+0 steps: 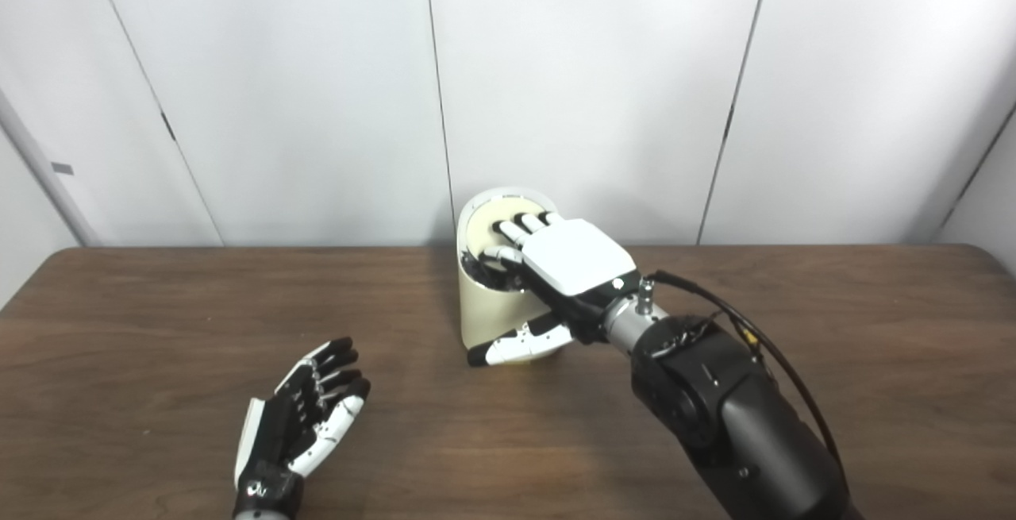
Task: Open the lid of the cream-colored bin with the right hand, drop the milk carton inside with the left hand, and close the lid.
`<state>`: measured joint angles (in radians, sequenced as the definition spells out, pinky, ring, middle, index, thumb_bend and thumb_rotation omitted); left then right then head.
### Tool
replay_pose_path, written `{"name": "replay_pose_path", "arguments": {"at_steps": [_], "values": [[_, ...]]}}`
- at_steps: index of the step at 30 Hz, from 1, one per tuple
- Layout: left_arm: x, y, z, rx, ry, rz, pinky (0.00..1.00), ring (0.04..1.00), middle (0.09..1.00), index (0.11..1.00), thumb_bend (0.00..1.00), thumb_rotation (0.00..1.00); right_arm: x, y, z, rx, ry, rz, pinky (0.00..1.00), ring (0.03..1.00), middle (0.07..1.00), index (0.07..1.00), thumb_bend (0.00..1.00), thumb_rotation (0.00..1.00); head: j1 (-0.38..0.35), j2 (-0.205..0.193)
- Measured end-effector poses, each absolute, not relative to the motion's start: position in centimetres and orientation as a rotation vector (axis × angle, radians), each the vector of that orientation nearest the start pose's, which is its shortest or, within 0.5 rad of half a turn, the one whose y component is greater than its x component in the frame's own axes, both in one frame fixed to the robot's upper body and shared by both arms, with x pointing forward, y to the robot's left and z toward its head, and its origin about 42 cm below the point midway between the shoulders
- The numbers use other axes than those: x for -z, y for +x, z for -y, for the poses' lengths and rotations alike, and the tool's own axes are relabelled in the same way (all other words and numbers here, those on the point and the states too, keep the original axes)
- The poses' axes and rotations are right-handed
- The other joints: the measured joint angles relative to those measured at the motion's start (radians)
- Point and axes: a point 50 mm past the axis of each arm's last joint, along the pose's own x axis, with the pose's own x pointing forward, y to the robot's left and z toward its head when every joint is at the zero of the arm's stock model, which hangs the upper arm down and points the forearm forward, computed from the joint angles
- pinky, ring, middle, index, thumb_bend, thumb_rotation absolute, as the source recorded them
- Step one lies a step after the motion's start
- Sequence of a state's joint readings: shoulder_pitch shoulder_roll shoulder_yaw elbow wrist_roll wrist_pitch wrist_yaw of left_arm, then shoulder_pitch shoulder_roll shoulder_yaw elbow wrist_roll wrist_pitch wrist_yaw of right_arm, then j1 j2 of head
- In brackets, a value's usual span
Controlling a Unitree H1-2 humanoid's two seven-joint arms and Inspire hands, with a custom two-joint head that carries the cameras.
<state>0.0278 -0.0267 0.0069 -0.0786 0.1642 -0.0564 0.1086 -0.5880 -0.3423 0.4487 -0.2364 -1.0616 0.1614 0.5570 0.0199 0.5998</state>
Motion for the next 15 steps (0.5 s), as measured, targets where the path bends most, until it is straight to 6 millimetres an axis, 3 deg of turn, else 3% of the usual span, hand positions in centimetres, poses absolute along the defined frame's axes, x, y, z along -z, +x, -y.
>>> {"name": "replay_pose_path", "arguments": {"at_steps": [15], "values": [[-11.41,27.43,-20.99,-0.123,0.123,0.114,0.66,0.757,0.802,0.832,0.57,0.40,-28.85,38.38,15.13,-0.413,-1.569,0.425,1.00,1.000,0.998,0.874,0.68,0.99,0.002,-0.005]]}}
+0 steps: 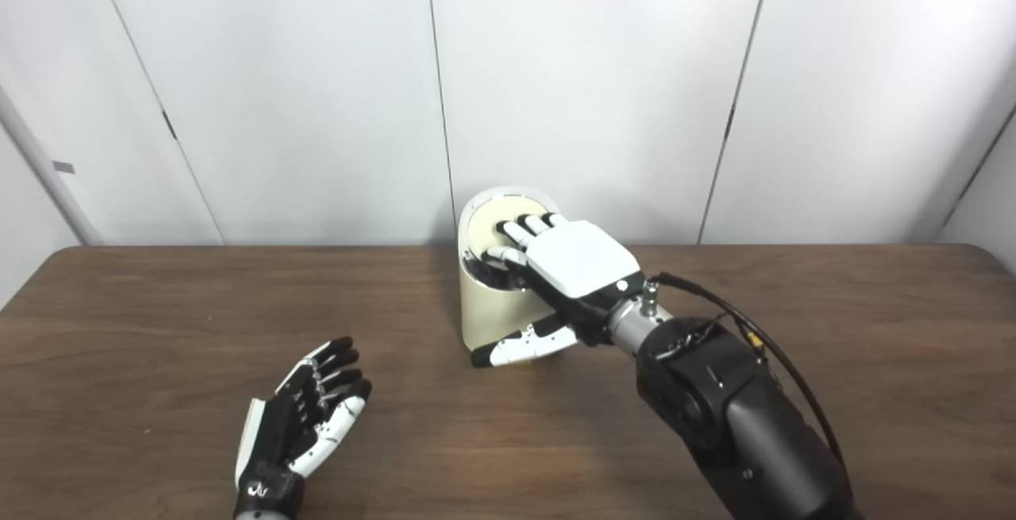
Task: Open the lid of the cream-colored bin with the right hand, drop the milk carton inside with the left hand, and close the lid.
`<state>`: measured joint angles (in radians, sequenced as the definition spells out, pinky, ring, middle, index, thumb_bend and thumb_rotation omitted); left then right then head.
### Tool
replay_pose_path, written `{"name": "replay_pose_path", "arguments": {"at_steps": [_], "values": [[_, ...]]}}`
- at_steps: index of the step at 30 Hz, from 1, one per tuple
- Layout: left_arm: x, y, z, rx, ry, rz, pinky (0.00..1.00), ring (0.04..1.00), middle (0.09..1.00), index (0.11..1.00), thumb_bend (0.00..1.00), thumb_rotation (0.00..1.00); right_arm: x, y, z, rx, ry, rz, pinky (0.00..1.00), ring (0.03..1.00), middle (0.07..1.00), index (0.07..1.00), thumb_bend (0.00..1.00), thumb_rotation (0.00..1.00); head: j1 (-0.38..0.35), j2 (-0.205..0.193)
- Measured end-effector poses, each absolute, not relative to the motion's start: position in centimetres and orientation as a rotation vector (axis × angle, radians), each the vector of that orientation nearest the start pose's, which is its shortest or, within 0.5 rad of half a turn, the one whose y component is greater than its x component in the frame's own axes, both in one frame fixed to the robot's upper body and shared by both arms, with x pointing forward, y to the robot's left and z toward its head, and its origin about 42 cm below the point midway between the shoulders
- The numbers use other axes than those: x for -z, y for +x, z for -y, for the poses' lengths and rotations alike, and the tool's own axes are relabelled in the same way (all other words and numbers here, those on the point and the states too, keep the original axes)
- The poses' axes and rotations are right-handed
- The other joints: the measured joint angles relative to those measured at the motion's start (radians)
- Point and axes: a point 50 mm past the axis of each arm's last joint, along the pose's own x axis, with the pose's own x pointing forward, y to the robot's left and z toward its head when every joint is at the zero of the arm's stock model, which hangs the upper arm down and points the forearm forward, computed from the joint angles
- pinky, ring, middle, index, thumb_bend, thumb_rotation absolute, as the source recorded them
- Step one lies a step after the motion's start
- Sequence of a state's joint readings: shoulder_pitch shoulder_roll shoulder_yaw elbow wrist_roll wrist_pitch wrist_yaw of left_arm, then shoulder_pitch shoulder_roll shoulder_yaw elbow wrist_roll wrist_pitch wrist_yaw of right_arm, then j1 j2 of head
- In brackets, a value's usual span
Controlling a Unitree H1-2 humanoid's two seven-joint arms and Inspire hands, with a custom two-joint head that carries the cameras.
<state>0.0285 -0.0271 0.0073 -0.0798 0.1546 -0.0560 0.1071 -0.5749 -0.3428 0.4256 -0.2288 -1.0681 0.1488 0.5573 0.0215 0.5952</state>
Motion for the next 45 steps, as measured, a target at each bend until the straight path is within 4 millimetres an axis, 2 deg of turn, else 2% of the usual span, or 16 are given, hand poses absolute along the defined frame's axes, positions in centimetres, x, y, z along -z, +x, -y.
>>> {"name": "replay_pose_path", "arguments": {"at_steps": [14,29,45], "values": [[-11.4,27.4,-21.0,-0.121,0.117,0.112,0.68,0.759,0.809,0.833,0.56,0.35,-28.8,38.7,15.8,-0.392,-1.566,0.411,1.00,1.000,0.992,0.875,0.68,0.99,-0.003,-0.003],[-11.4,27.4,-21.2,-0.122,0.119,0.112,0.68,0.759,0.808,0.831,0.56,0.37,-28.9,38.4,16.8,-0.369,-1.577,0.391,1.00,1.000,0.993,0.872,0.67,0.98,-0.003,0.003],[-11.4,27.4,-21.2,-0.123,0.122,0.110,0.67,0.758,0.802,0.828,0.56,0.36,-29.3,38.4,17.0,-0.351,-1.580,0.399,1.00,1.000,1.000,0.798,0.69,0.97,0.000,0.009]]}}
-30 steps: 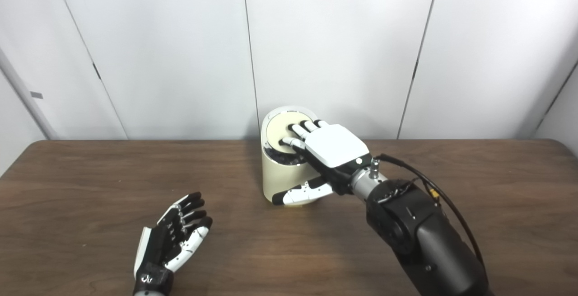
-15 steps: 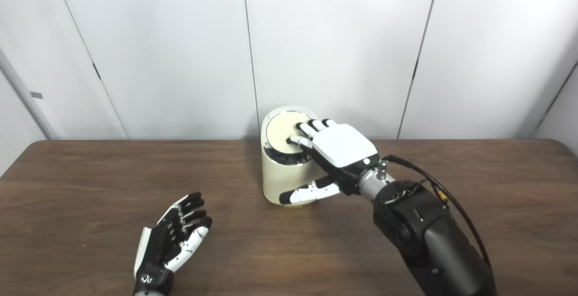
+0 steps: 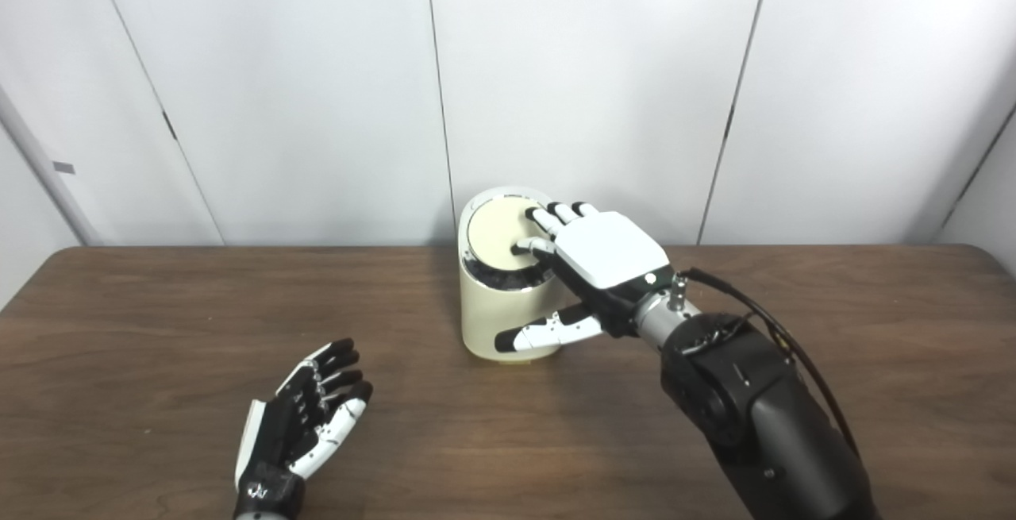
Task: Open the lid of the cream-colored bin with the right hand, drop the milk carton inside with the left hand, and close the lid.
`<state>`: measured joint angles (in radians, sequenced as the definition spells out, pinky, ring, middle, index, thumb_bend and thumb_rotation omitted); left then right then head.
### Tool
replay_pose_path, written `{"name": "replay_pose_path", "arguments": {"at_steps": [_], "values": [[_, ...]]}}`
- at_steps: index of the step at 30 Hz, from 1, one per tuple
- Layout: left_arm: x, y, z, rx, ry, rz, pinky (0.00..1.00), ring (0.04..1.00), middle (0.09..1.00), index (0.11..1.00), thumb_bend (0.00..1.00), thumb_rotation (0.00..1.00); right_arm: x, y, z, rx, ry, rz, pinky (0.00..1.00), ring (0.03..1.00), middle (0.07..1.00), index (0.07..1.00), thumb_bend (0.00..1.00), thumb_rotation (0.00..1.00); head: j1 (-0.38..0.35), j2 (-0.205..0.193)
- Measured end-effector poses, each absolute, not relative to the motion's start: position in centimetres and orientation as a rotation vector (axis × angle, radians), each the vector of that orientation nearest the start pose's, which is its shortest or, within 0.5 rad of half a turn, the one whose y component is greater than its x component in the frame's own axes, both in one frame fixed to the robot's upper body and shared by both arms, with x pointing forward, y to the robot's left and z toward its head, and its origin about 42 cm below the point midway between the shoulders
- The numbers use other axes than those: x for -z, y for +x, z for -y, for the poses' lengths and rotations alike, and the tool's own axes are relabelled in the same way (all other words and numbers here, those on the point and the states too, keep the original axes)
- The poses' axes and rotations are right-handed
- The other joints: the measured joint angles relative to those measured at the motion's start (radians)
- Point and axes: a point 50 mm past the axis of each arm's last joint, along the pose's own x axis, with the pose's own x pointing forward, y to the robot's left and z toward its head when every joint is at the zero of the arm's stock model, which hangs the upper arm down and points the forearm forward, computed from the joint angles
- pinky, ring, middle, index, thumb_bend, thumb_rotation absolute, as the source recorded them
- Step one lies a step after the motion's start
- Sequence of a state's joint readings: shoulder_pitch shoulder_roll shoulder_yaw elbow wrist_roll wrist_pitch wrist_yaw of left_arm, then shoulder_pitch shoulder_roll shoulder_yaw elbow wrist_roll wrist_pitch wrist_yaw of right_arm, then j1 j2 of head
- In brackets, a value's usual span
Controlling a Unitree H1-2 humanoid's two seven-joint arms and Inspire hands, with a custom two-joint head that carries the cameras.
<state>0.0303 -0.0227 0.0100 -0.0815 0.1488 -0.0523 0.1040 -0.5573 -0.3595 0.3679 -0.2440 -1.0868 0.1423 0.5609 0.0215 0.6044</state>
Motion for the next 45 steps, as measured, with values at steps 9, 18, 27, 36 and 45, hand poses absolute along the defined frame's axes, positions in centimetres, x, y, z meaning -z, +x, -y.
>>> {"name": "replay_pose_path", "arguments": {"at_steps": [9,18,27,36,45], "values": [[-11.3,27.2,-21.2,-0.125,0.123,0.107,0.67,0.755,0.807,0.832,0.56,0.37,-29.4,38.8,16.7,-0.359,-1.594,0.400,1.00,1.000,1.000,0.774,0.67,0.96,0.008,0.006],[-11.3,26.8,-21.2,-0.128,0.120,0.103,0.68,0.758,0.809,0.832,0.56,0.36,-29.4,39.0,16.2,-0.349,-1.611,0.411,1.00,1.000,1.000,0.768,0.67,0.96,0.009,0.009],[-11.3,26.7,-21.1,-0.131,0.119,0.101,0.67,0.754,0.808,0.834,0.55,0.36,-29.1,38.9,15.5,-0.351,-1.645,0.435,1.00,1.000,1.000,0.756,0.66,0.97,0.015,0.015],[-11.2,26.6,-21.0,-0.134,0.132,0.100,0.67,0.755,0.803,0.829,0.56,0.38,-29.1,39.0,14.9,-0.353,-1.675,0.437,1.00,1.000,1.000,0.772,0.69,1.00,0.017,0.017],[-11.3,26.6,-21.0,-0.133,0.131,0.101,0.65,0.744,0.797,0.830,0.56,0.38,-29.5,38.6,15.6,-0.358,-1.648,0.405,1.00,1.000,1.000,0.836,0.69,0.98,0.014,0.014]]}}
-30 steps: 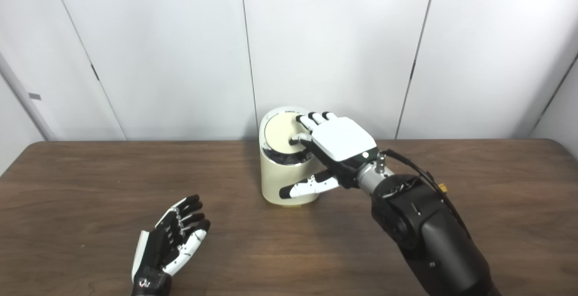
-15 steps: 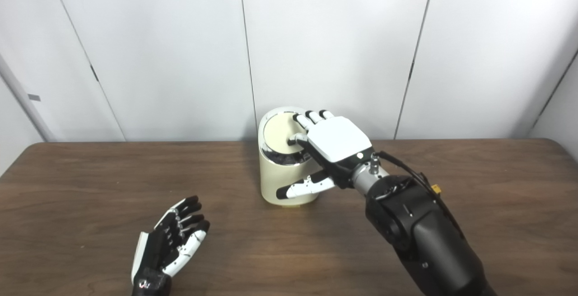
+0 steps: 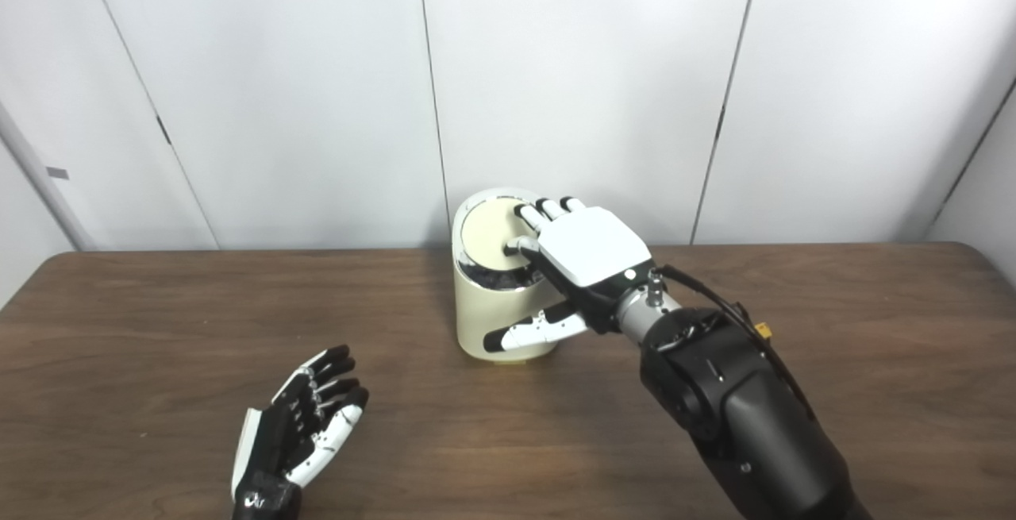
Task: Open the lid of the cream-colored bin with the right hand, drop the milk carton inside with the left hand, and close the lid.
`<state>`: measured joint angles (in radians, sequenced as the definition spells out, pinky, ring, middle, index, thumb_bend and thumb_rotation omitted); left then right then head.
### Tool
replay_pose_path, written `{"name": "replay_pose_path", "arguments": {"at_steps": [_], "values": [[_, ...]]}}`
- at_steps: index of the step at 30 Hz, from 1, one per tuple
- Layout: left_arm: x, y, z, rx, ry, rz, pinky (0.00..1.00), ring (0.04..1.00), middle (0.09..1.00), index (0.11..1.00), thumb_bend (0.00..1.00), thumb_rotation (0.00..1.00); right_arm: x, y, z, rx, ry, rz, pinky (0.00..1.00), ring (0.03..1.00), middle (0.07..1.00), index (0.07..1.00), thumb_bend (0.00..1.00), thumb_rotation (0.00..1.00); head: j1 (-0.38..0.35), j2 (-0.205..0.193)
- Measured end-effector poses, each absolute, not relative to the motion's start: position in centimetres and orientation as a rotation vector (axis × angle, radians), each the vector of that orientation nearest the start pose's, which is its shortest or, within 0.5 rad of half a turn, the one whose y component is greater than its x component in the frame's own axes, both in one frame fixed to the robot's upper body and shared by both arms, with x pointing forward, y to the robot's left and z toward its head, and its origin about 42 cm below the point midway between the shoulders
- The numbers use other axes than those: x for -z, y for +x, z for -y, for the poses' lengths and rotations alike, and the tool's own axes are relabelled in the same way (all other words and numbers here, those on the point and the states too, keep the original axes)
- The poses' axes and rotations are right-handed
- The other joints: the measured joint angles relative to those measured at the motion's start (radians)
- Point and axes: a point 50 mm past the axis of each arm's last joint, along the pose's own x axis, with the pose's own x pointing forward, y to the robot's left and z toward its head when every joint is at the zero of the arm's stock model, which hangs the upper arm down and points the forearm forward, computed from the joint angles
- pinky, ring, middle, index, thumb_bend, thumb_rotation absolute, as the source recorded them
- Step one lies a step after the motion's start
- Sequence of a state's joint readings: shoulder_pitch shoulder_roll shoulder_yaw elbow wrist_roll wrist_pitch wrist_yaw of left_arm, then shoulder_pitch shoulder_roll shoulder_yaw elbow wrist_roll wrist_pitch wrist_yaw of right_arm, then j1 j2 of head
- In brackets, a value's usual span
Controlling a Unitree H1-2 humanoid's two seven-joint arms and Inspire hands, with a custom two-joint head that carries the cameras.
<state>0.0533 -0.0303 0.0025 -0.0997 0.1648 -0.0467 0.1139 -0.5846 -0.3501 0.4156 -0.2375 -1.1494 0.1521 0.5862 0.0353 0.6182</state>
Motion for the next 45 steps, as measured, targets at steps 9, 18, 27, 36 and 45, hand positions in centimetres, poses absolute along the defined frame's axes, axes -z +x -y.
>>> {"name": "replay_pose_path", "arguments": {"at_steps": [9,18,27,36,45], "values": [[-11.4,26.7,-20.6,-0.121,0.150,0.109,0.68,0.755,0.800,0.831,0.55,0.38,-30.4,37.0,18.0,-0.337,-1.608,0.352,1.00,1.000,1.000,0.915,0.67,0.97,-0.003,-0.005],[-11.4,26.7,-20.7,-0.123,0.143,0.110,0.68,0.758,0.806,0.834,0.56,0.38,-31.8,36.6,20.1,-0.239,-1.592,0.333,1.00,1.000,1.000,0.955,0.67,1.00,-0.003,-0.008],[-11.4,26.8,-21.0,-0.123,0.126,0.109,0.66,0.753,0.809,0.839,0.55,0.38,-28.2,35.1,23.6,-0.241,-1.422,0.186,1.00,1.000,1.000,0.972,0.65,0.96,-0.002,-0.009],[-11.3,26.9,-21.4,-0.121,0.107,0.107,0.65,0.754,0.812,0.844,0.53,0.40,-23.9,32.4,27.7,-0.172,-1.178,0.086,0.91,0.985,0.969,0.954,0.60,0.90,-0.012,-0.009],[-11.3,27.0,-22.0,-0.119,0.125,0.103,0.67,0.756,0.805,0.844,0.50,0.48,-19.9,29.8,28.6,-0.172,-0.810,-0.034,0.87,0.947,0.978,0.979,0.61,1.00,-0.018,-0.005]]}}
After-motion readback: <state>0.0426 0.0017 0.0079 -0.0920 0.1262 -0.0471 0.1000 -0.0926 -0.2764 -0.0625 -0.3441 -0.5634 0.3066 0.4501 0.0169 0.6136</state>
